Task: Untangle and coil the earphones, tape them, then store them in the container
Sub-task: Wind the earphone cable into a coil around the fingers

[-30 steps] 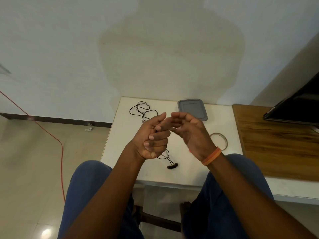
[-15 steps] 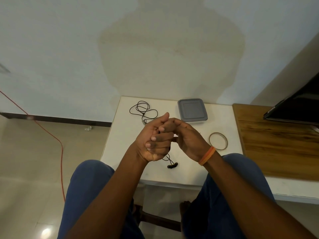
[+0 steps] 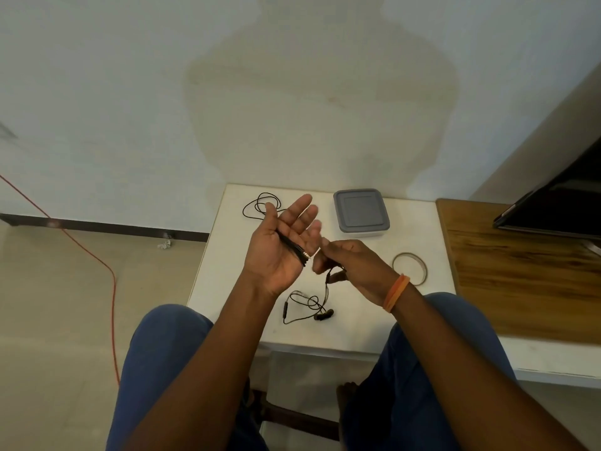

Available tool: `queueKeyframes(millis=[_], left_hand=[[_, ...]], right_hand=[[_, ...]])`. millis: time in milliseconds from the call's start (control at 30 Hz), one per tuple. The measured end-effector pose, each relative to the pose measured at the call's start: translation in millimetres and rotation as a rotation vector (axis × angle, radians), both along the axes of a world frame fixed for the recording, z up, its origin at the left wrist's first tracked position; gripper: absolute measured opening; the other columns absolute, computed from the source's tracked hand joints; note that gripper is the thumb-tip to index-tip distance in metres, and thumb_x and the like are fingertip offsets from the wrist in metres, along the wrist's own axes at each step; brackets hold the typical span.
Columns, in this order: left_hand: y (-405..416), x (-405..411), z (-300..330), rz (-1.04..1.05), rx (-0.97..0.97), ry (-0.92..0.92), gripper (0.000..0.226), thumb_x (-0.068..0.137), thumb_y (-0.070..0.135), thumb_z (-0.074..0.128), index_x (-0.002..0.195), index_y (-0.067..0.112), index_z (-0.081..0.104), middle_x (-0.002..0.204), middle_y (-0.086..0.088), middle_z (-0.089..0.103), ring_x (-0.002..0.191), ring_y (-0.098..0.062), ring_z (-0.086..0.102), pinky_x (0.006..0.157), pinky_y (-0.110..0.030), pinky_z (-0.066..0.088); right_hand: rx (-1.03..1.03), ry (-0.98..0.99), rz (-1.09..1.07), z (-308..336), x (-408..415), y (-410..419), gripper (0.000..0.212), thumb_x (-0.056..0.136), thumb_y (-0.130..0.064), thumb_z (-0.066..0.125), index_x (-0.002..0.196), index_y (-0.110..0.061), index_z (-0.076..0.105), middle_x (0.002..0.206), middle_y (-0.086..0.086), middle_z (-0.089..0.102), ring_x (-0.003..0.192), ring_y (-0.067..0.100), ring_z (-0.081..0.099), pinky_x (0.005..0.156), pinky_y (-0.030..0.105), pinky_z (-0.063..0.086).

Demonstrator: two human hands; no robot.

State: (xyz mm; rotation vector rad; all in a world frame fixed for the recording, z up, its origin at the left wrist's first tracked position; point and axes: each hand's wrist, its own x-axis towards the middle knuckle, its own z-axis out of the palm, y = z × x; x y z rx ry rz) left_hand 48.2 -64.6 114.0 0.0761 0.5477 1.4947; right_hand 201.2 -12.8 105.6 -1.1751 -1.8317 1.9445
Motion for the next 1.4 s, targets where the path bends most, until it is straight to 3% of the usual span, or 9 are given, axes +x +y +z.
queueKeyframes(millis=[67,167,467,633,833,1000,1133,1233,1400], left_hand=[[2,6,4,0.024,-0.011,0.054,0.063,0.103,0.052,0.026,0.121,0.005,0.065,0.121,-0.016,0.067,0.108,-0.032,0.067,0.085,-0.041,0.059],[4,7,1,0.035,-0.012,0.07,0.065,0.102,0.053,0.022,0.133,0.006,0.055,0.137,-0.017,0.058,0.127,-0.035,0.055,0.103,-0.047,0.048],[8,1,-8,0.123,-0.063,0.148,0.068,0.102,0.055,0.022,0.14,0.005,0.049,0.139,-0.017,0.056,0.127,-0.035,0.055,0.105,-0.053,0.043],[10,-2,-14,0.236,-0.135,0.246,0.056,0.104,0.044,0.033,0.138,0.002,0.049,0.14,-0.015,0.055,0.123,-0.033,0.059,0.101,-0.047,0.049],[8,5,-25,0.146,-0.107,0.861,0.025,0.105,0.015,0.042,0.124,0.01,0.057,0.124,-0.008,0.062,0.107,-0.022,0.066,0.091,-0.035,0.056],[6,7,-29,-0.175,0.01,1.537,0.023,0.105,0.021,0.04,0.103,0.017,0.062,0.083,0.003,0.063,0.061,-0.001,0.058,0.06,-0.016,0.046],[1,10,-29,-0.323,0.096,1.895,0.041,0.104,0.035,0.041,0.073,0.013,0.056,0.059,0.004,0.05,0.053,-0.009,0.046,0.058,-0.029,0.038],[-2,9,-31,-0.348,0.009,1.903,0.053,0.102,0.047,0.037,0.068,0.01,0.054,0.06,-0.002,0.056,0.055,-0.017,0.049,0.059,-0.035,0.042],[-7,9,-26,-0.427,-0.081,1.502,0.049,0.098,0.047,0.041,0.06,0.016,0.039,0.056,0.004,0.038,0.052,-0.013,0.03,0.055,-0.03,0.028]], right_hand=[[0.003,-0.009,0.066,-1,-1,-2,0.038,0.099,-0.039,0.044,0.083,-0.02,0.072,0.079,0.004,0.071,0.079,0.017,0.065,0.081,0.036,0.054],[0.018,-0.014,0.074,-1,-3,-6,0.029,0.099,-0.028,0.049,0.079,-0.018,0.069,0.065,0.004,0.066,0.064,0.016,0.063,0.078,0.038,0.055],[0.031,-0.027,0.123,-2,-3,-5,0.032,0.1,-0.015,0.041,0.081,-0.008,0.067,0.055,0.001,0.056,0.059,0.016,0.053,0.073,0.037,0.049],[0.048,-0.083,0.176,1,-2,-10,0.031,0.101,-0.017,0.043,0.083,-0.011,0.068,0.048,0.0,0.046,0.053,0.012,0.051,0.065,0.023,0.051],[0.234,-0.119,0.153,7,2,-10,0.026,0.097,-0.019,0.052,0.086,-0.01,0.073,0.053,-0.003,0.06,0.055,0.007,0.055,0.069,0.018,0.049],[0.314,-0.091,0.086,10,9,-6,0.022,0.092,-0.012,0.057,0.08,-0.007,0.075,0.057,0.008,0.061,0.053,0.01,0.054,0.061,0.015,0.049],[0.333,-0.151,0.037,11,15,0,0.012,0.087,-0.007,0.063,0.083,-0.006,0.074,0.055,-0.005,0.06,0.047,0.002,0.054,0.046,0.008,0.04],[0.329,-0.148,0.041,9,17,3,0.01,0.084,-0.002,0.064,0.087,-0.008,0.071,0.063,-0.001,0.067,0.055,0.01,0.067,0.054,0.014,0.05],[0.124,-0.068,-0.035,10,17,6,0.027,0.079,0.003,0.068,0.103,-0.009,0.065,0.076,0.009,0.065,0.049,0.022,0.061,0.05,0.028,0.052]])
